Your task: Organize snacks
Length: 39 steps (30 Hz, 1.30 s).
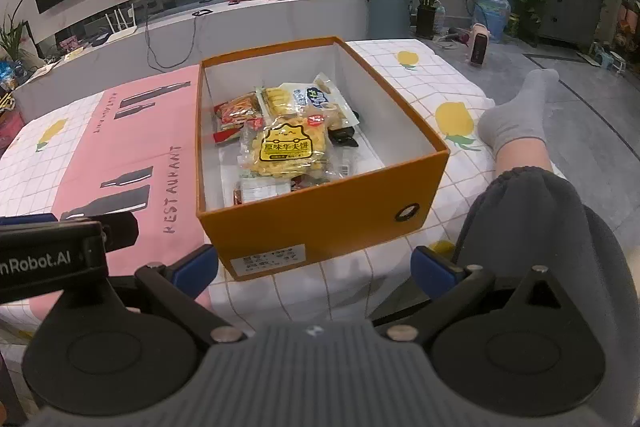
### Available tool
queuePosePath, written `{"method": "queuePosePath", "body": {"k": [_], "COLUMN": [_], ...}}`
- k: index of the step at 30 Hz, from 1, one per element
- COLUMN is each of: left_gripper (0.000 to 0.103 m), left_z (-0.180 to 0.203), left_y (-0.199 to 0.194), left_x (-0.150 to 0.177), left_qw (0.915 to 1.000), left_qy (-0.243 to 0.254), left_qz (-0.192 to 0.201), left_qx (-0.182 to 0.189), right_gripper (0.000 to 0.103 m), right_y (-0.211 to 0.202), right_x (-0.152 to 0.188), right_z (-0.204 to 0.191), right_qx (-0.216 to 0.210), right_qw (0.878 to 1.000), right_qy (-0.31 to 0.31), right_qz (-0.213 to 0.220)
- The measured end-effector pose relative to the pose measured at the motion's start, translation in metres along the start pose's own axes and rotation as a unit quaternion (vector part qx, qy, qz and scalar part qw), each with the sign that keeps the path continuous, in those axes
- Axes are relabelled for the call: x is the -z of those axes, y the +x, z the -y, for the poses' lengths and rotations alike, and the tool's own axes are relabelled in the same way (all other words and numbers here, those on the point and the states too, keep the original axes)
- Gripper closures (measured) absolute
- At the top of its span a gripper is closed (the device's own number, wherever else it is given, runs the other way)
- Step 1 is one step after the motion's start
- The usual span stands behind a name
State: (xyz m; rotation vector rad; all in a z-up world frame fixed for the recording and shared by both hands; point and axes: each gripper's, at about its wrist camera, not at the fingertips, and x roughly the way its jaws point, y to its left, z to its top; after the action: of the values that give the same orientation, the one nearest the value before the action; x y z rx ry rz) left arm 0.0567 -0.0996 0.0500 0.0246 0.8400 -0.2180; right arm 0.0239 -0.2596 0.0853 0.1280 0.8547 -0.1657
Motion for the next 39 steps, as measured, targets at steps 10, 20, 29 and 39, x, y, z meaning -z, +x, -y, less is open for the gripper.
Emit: {"method": "queuePosePath", "body": {"k": [10,20,29,39], "left_gripper": [0.008,0.009,0.009,0.009], "left_z": [-0.005,-0.013,-0.019,-0.033], "left_y": [-0.004,-0.009,-0.010,-0.012], "left_x": [0.003,0.005,0.007,0.011], "left_qw": [0.9987,0.9975,0.9961,0.9939], "left_qy": [-0.004,-0.017,-0.027,-0.040], "left_qz": [0.007,0.013,0.014,0.013], "left_qx": [-0.049,-0.067,-0.083,-0.102], "right_gripper": [0.003,0.003,0.003,0.003], "right_y": [0.005,0.001,0.000,0.000], "right_x": [0.000,-0.002,0.001,0.004], "right_z": [-0.018,-0.051,-0.062,-0.078], "right_qx": [-0.007,-0.028,-0.025,-0.032], "right_qw": [1.000,0.997,0.996,0.994], "right_qy": [-0.028,-0.064,-0.078,-0.099], "right_qz": [0.006,0.019,0.019,0.020]}}
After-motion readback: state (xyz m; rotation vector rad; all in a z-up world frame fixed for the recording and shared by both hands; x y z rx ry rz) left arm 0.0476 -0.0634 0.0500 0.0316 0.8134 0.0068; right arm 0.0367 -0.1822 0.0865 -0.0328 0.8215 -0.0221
